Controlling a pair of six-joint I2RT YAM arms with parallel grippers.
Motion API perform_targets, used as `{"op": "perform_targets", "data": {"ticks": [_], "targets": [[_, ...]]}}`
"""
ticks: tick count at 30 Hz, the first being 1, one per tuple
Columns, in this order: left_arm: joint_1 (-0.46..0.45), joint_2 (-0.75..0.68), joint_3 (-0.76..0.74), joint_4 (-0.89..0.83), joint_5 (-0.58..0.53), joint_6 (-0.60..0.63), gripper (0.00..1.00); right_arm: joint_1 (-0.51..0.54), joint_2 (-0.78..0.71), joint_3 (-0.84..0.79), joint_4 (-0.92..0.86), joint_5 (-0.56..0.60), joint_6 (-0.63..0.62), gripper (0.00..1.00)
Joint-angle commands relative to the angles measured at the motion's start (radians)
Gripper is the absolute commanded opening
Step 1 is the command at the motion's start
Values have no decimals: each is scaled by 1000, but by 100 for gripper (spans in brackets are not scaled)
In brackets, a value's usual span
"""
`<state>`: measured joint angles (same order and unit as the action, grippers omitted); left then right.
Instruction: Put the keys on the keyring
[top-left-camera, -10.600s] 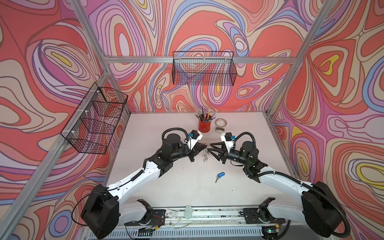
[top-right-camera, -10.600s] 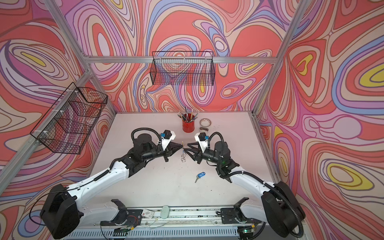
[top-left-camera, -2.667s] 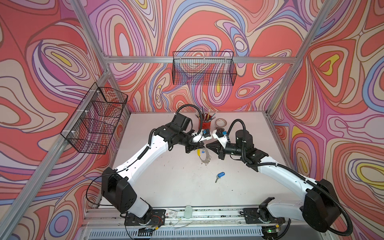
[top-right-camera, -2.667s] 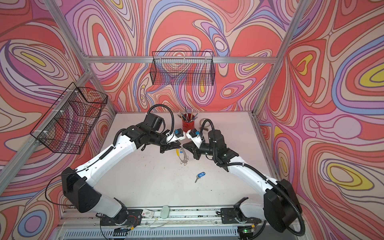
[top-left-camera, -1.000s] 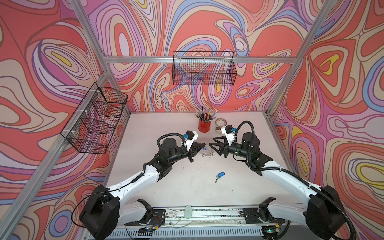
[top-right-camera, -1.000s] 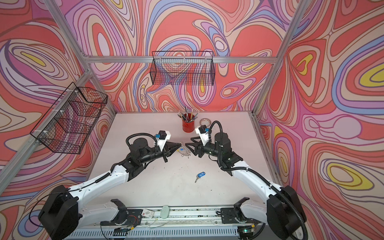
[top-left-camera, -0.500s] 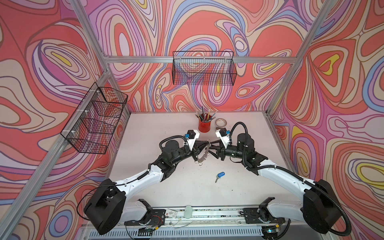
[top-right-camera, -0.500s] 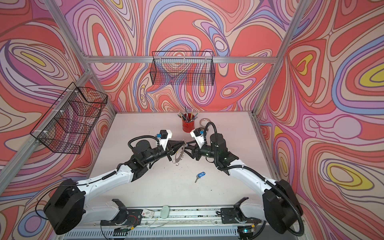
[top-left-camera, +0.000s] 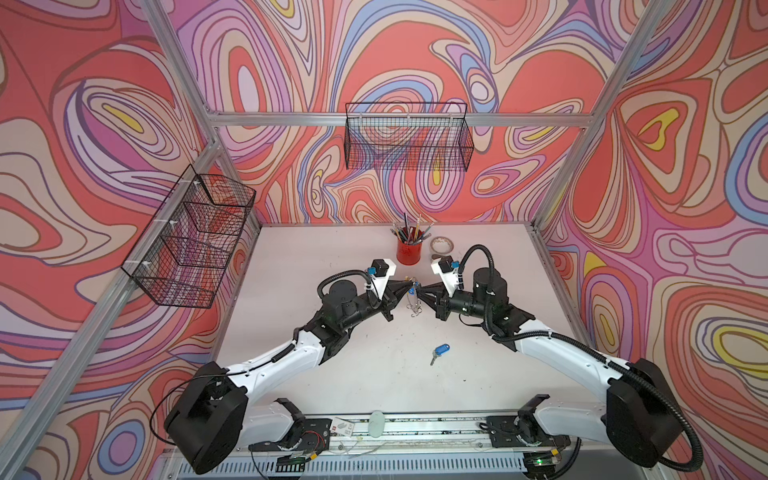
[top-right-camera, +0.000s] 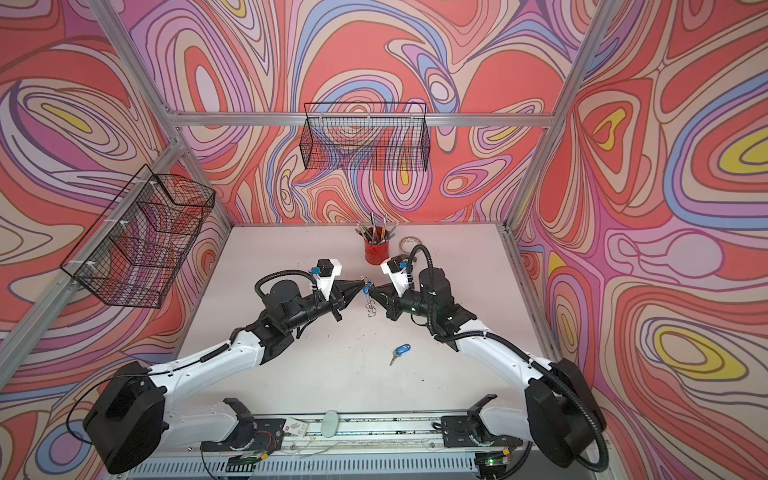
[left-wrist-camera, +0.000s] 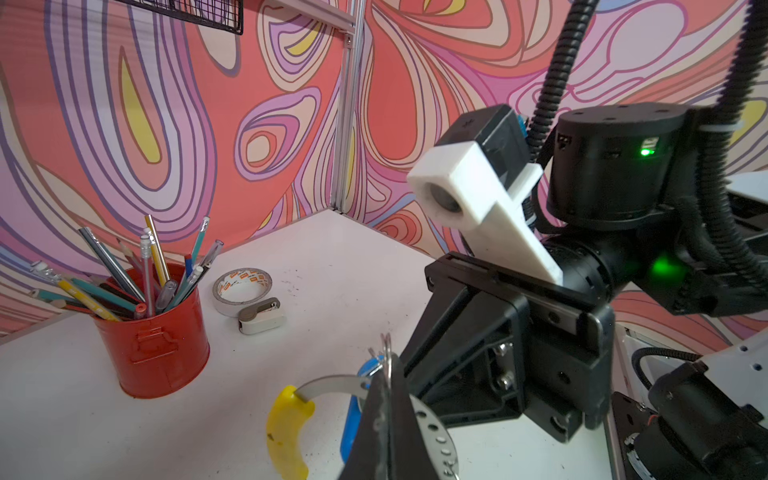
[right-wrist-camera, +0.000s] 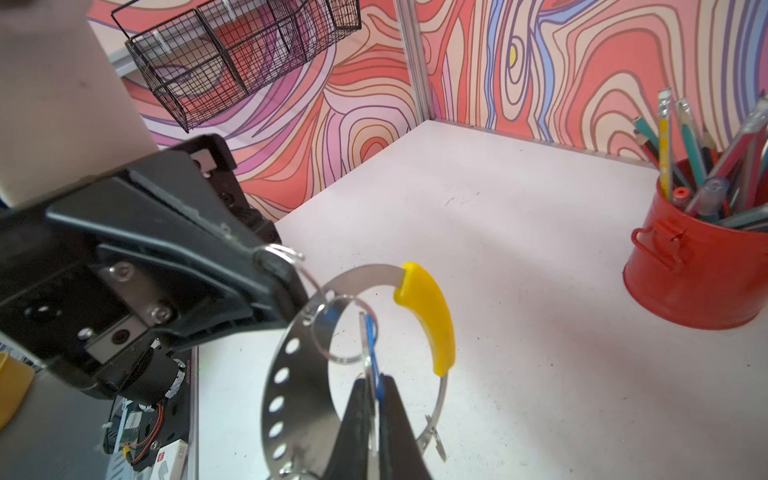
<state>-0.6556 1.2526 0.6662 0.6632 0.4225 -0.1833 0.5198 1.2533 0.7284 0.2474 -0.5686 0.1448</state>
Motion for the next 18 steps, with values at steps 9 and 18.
{"op": "perform_targets", "data": {"ticks": [9, 18], "targets": [[19, -27, 21, -112, 88, 29, 0, 0, -41, 34, -67, 116, -33, 0], [19, 12, 51, -149, 87, 38, 0, 0, -58, 27, -62, 143, -30, 0]]}}
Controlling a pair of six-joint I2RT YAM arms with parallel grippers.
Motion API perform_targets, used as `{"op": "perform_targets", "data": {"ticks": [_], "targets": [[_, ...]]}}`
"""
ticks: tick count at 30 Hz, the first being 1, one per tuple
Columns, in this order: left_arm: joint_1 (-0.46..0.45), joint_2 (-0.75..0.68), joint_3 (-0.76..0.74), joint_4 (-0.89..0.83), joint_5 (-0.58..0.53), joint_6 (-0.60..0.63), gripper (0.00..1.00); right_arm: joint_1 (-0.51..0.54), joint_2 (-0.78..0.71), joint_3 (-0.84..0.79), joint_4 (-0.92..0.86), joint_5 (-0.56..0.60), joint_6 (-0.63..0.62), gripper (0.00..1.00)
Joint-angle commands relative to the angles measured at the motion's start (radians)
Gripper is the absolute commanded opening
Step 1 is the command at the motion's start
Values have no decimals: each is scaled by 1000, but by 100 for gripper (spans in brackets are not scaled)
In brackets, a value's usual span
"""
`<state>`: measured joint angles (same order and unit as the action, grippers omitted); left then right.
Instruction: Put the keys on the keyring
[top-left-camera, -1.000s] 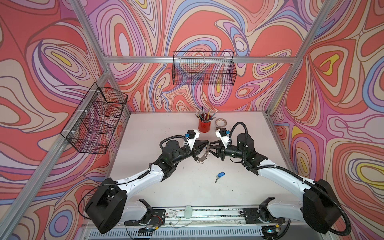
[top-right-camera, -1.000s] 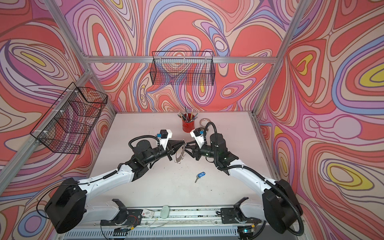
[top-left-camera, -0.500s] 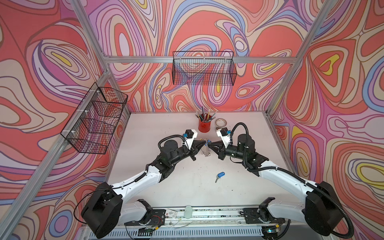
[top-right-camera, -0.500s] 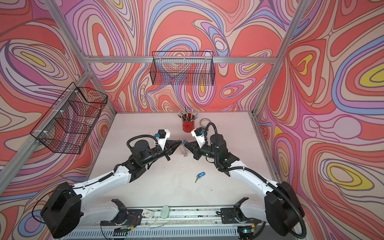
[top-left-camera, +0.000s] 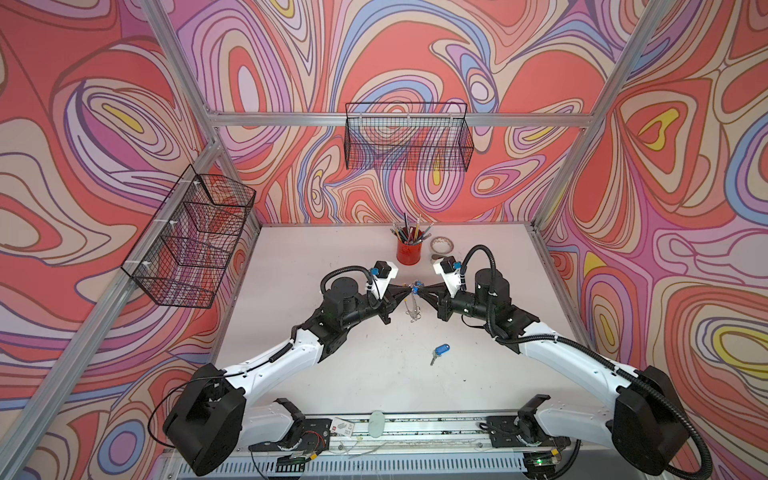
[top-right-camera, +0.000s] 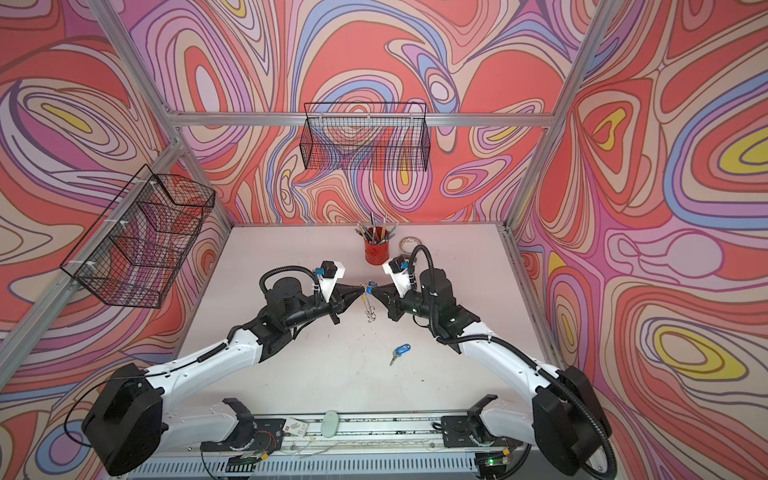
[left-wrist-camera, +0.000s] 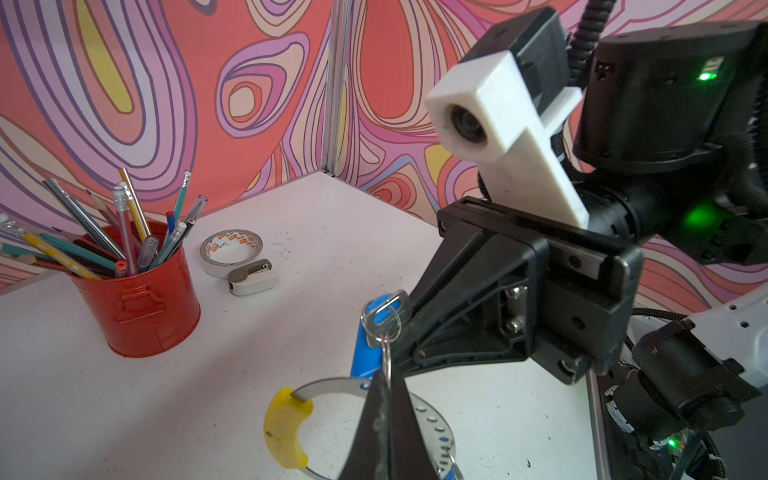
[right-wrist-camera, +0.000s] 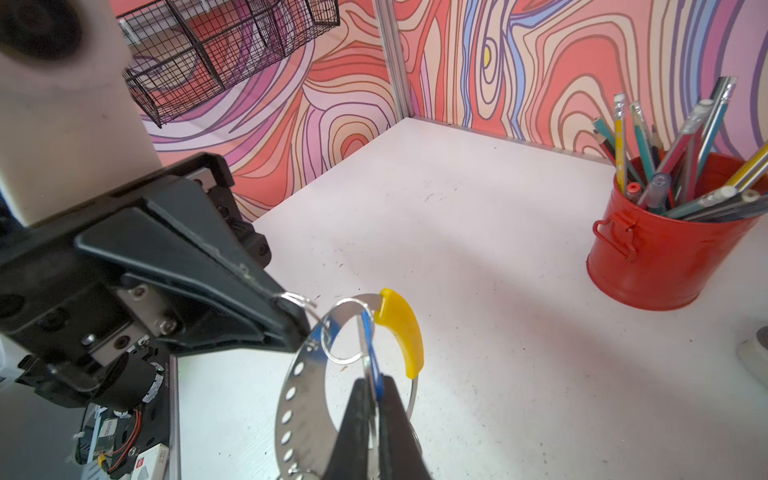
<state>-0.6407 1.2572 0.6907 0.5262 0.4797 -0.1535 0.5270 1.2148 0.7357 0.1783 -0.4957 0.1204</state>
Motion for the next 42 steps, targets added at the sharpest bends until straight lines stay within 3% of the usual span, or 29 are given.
{"op": "perform_targets", "data": {"ticks": [1, 3, 8, 14, 24, 31, 35, 42], "targets": [[4, 10, 24, 4, 25, -1, 0, -6, -19, 16, 5, 88, -1, 6], [4, 13, 26, 15, 10, -13, 0, -7, -22, 2, 2, 151, 15, 23], [4, 7, 35, -5, 6, -14, 0, -8, -63, -60, -14, 336, 53, 49], [4, -17, 31, -97, -17, -1, 0, -9, -101, -122, -39, 394, 108, 60], [-3, -146, -30, -339, 17, 17, 0, -9, -78, -186, -23, 367, 186, 69], [-18, -212, -69, -489, -60, -5, 0, -9, -20, -179, -10, 330, 197, 70], [-22, -153, -76, -464, -93, -27, 0, -9, 7, -167, -9, 312, 199, 70], [-27, 85, 24, -382, -145, -109, 0, -10, 15, -160, -19, 302, 196, 70]]}}
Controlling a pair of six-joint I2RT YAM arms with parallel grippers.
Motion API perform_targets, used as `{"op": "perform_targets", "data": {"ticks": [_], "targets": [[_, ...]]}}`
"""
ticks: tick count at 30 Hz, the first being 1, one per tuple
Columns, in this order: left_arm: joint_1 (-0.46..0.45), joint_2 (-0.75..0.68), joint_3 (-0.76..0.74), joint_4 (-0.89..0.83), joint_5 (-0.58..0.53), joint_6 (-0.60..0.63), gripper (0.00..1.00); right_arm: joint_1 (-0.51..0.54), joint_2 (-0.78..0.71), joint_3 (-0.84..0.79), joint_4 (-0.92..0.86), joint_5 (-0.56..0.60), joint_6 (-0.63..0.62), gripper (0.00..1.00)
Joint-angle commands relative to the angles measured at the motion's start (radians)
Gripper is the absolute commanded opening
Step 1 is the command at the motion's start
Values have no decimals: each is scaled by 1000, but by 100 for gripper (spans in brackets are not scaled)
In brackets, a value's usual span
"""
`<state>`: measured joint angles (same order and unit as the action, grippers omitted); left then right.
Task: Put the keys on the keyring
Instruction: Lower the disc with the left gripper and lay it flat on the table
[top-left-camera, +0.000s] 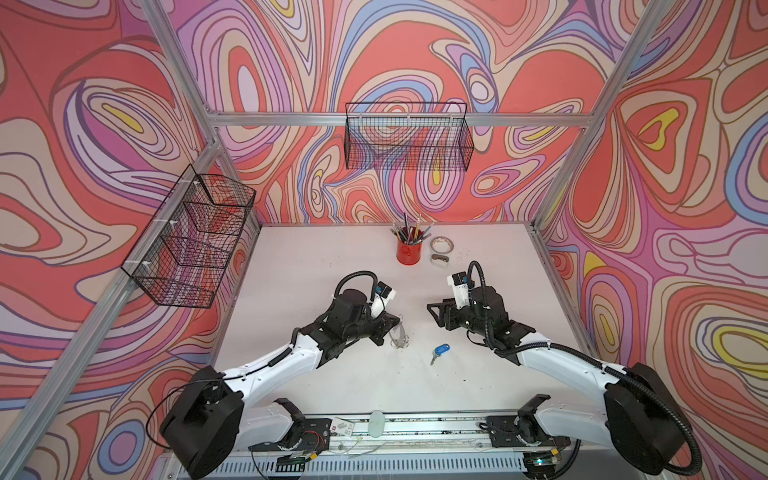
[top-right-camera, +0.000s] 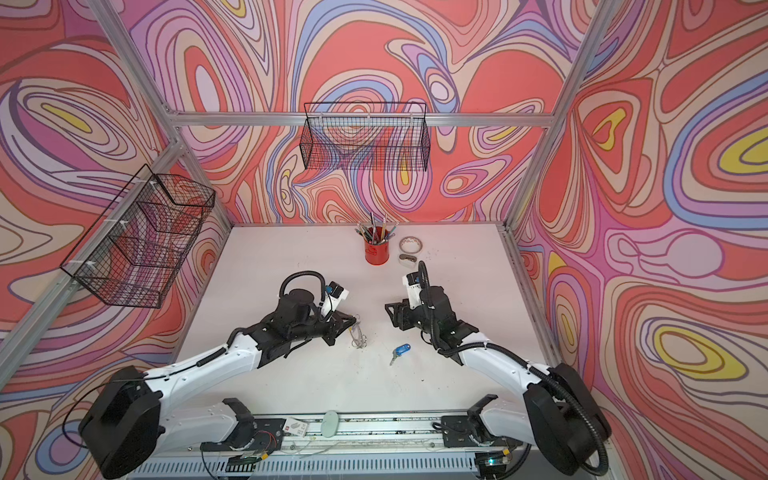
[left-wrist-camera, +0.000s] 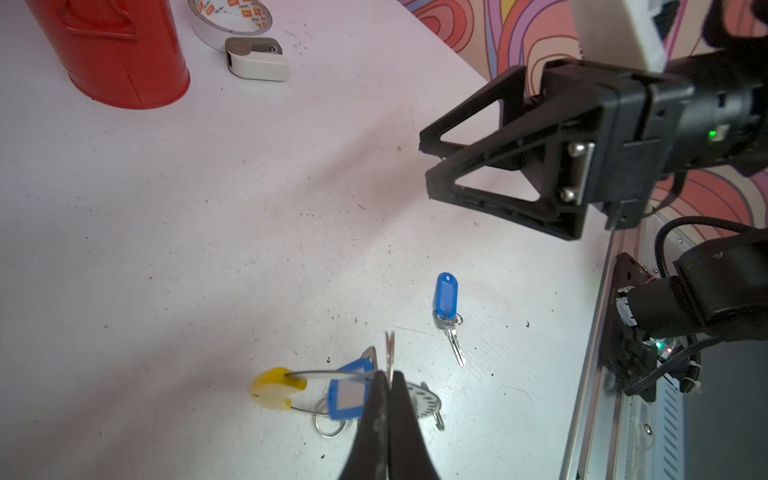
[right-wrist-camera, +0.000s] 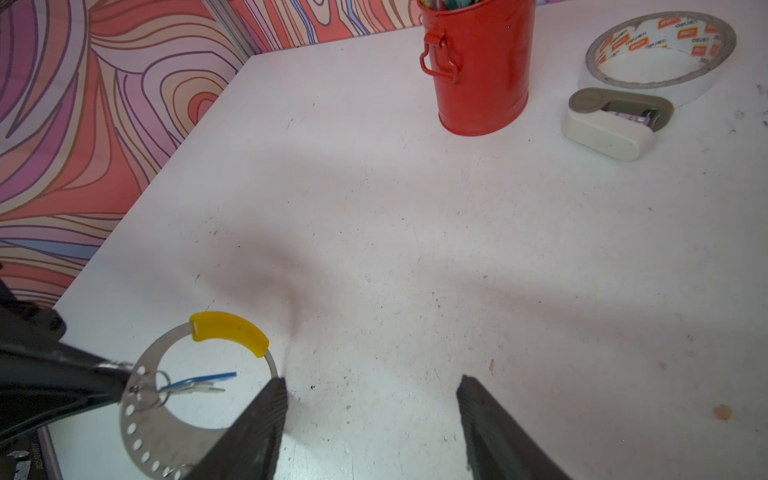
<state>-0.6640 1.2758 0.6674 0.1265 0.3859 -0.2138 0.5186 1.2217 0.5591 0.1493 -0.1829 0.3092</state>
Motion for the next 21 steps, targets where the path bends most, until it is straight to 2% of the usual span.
{"op": "perform_targets", "data": {"ticks": [1, 8, 21], "targets": [[-3, 111, 75, 17, -63, -57, 0, -2, 9, 17, 7, -11, 5, 70], [-5, 326, 228, -12, -110, -54, 0, -1, 7, 9, -11, -1, -3, 70], [-2, 470, 330, -50, -217, -21, 0, -2, 37, -4, 21, 2, -13, 70]]}}
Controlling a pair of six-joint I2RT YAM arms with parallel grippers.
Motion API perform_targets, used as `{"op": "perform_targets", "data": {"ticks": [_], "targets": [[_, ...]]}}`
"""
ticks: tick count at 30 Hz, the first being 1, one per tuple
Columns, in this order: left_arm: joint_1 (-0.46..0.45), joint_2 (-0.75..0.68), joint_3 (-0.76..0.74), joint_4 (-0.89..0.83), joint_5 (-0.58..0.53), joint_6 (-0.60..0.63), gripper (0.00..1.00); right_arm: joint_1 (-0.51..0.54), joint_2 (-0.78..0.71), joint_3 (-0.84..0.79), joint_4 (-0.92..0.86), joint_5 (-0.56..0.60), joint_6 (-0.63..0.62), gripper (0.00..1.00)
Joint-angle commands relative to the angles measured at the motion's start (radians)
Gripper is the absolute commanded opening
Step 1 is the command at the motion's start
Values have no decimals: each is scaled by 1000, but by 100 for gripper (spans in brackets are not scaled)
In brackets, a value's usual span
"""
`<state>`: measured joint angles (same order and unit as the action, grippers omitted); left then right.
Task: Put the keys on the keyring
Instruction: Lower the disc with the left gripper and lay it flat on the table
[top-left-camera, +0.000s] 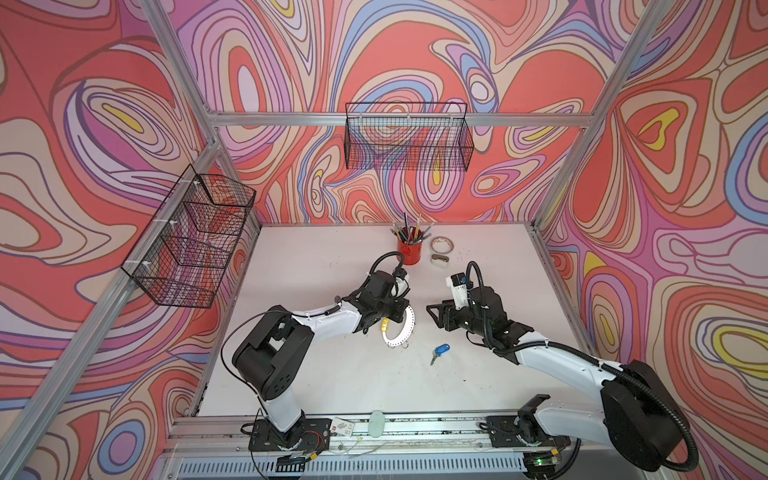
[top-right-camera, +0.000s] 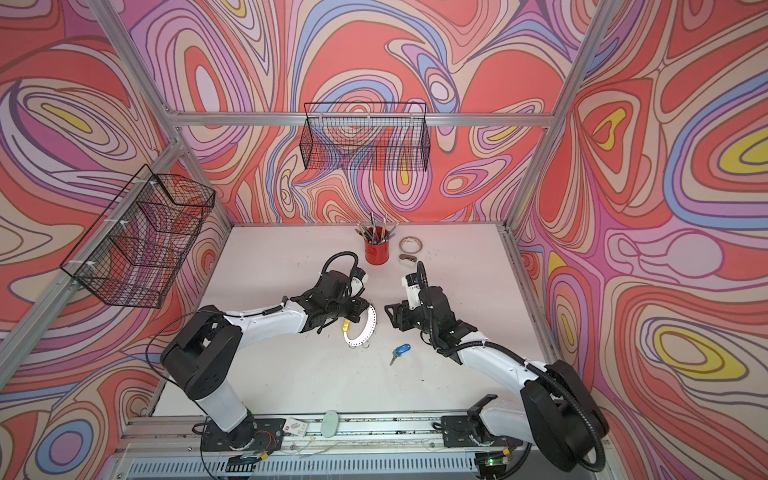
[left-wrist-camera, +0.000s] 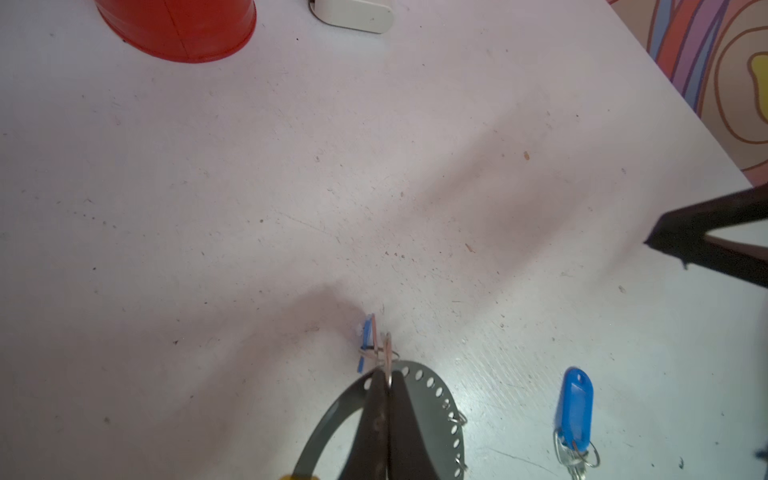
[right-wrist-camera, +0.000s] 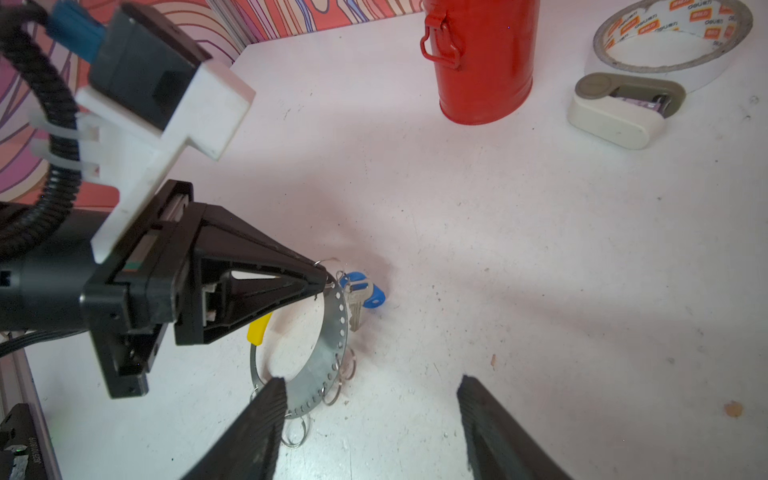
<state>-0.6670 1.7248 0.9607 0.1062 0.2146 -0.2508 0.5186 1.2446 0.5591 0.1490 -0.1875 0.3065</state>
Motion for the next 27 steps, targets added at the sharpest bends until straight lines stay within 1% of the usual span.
{"op": "perform_targets", "data": {"ticks": [1, 10, 22, 27], "targets": [[2, 29, 41, -31, -46, 18, 0, -2, 18, -4, 23, 6, -12, 70], [17, 90, 83, -38, -45, 18, 0, -1, 42, -8, 43, 7, -12, 70], [41, 123, 90, -43, -54, 20, 0, -1, 96, -13, 82, 4, -7, 70], [45, 130, 92, -43, -63, 21, 4, -1, 113, -14, 88, 5, -6, 70]]}}
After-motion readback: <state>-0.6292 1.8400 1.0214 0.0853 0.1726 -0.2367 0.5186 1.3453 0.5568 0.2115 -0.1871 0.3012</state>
